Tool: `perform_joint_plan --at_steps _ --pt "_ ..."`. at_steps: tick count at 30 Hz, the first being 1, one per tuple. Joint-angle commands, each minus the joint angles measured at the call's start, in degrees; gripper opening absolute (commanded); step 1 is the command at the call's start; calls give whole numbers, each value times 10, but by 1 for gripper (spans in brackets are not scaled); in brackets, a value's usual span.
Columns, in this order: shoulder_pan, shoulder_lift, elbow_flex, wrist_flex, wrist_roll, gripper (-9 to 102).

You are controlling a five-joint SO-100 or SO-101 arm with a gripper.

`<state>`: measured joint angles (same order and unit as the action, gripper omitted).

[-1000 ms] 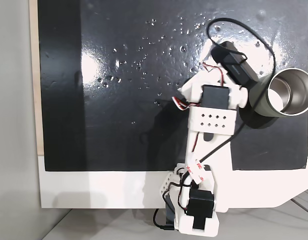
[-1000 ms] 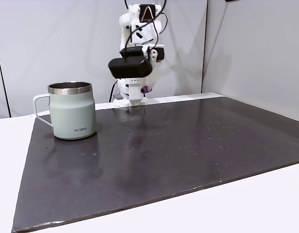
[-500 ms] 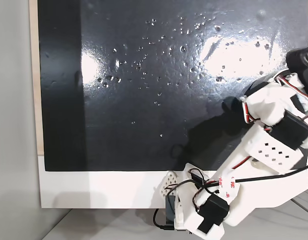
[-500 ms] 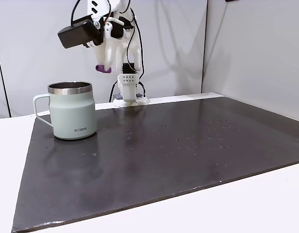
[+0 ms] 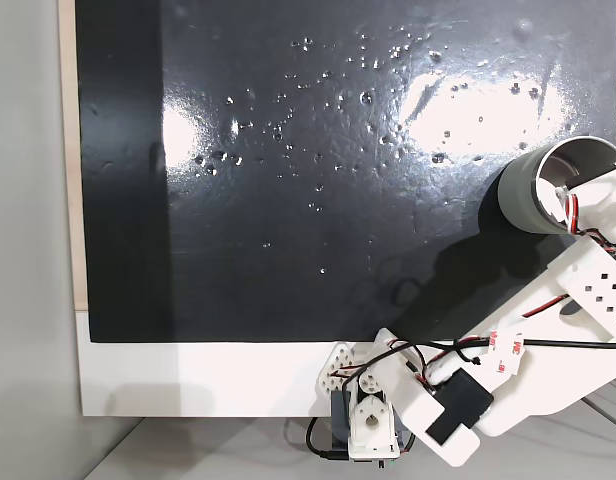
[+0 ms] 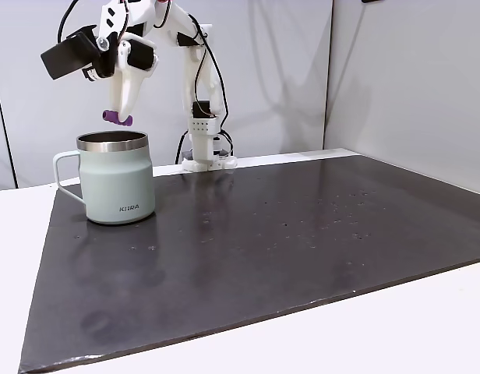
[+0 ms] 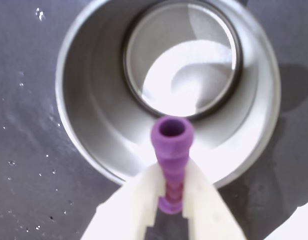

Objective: Grasp a pengrip and put it in the cup.

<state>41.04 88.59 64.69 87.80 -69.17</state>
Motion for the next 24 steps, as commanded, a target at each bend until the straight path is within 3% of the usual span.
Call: perform_joint_plan --at_steps 1,6,9,11,24 --pt "4 4 -48 -25 2 0" --pt "2 3 -48 -26 14 0" --pt "2 -1 -47 -29 29 23" --pt "4 -4 -47 -29 33 28" --pt "3 -5 -48 -20 43 30"
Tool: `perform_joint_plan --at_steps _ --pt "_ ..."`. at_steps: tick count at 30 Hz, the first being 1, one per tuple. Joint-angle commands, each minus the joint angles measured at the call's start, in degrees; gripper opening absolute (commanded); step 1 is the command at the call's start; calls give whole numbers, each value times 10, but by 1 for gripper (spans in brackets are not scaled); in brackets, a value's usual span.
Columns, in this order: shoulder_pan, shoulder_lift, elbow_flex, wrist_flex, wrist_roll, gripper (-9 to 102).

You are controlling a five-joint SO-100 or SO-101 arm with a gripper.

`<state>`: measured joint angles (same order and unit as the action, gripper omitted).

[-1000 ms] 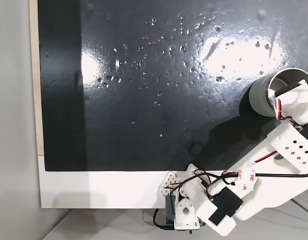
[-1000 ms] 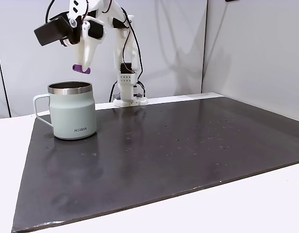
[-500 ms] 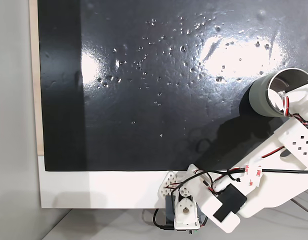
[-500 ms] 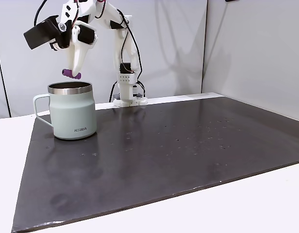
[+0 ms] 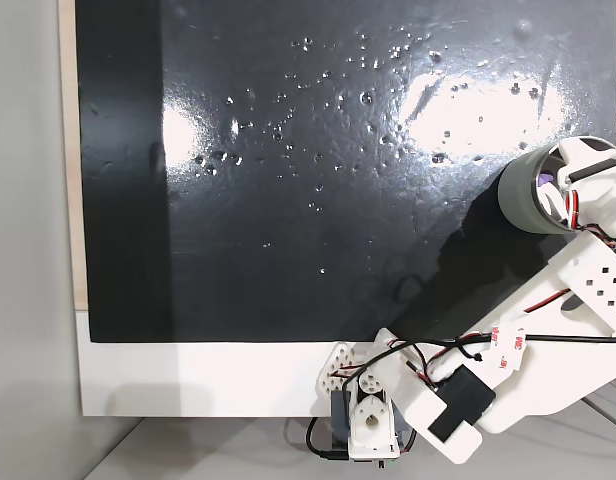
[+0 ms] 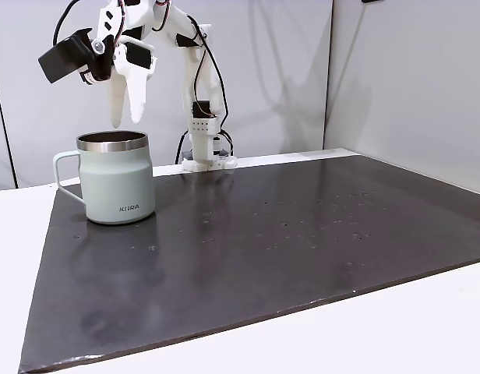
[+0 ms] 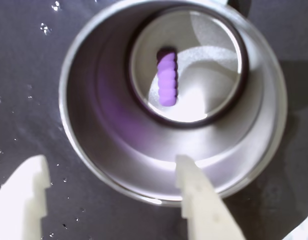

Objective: Grasp a pengrip and put it in the cup.

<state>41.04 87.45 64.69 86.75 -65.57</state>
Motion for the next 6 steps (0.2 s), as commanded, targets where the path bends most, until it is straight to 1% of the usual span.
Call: perform_joint_plan --at_steps 1,6 --pt "3 6 -48 -10 7 30" --pt "1 5 -47 -5 8 30"
